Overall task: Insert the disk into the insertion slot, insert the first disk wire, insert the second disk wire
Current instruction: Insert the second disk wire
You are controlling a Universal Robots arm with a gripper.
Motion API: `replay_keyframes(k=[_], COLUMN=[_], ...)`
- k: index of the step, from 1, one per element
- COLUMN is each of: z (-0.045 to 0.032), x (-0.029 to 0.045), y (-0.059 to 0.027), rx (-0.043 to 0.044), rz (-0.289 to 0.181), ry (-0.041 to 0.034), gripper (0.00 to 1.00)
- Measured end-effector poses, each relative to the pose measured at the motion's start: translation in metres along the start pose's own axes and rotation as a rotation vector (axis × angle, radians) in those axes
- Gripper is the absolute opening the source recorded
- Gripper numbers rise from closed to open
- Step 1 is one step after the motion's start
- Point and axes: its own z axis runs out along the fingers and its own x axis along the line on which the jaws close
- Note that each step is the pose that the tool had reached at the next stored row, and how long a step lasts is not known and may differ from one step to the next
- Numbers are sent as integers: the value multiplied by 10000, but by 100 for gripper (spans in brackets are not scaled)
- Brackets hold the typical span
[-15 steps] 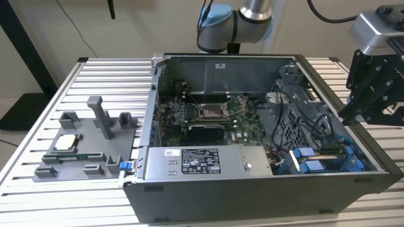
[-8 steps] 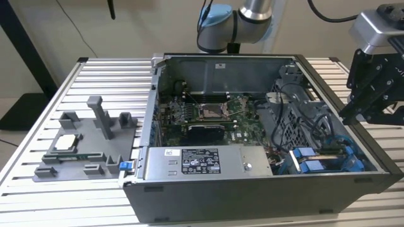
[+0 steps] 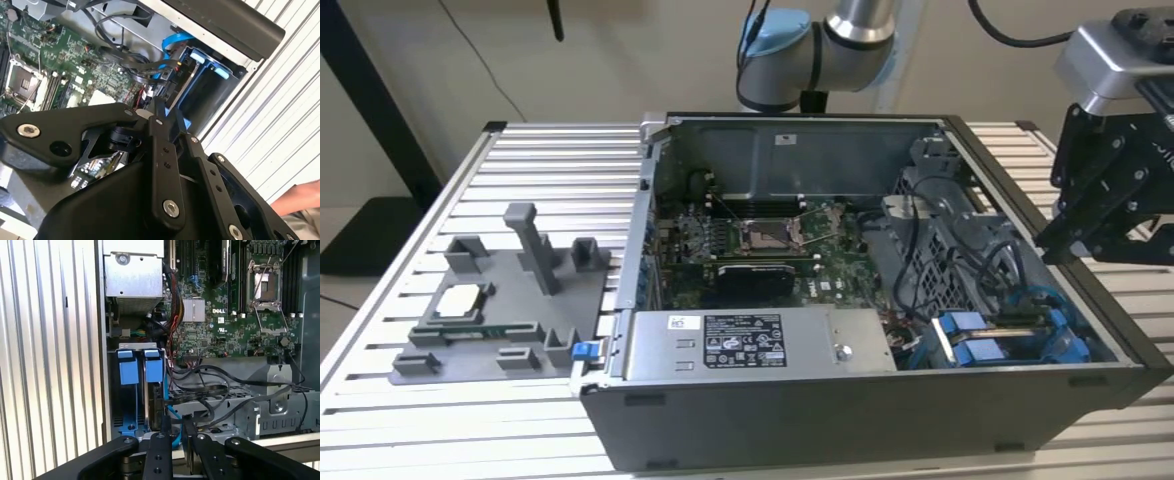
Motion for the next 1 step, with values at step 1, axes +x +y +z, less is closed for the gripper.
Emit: replay_keyframes(k=[1], z=[-1], x=[0], y=[1], rx=[0], rz=[0], ry=[1], gripper=[100])
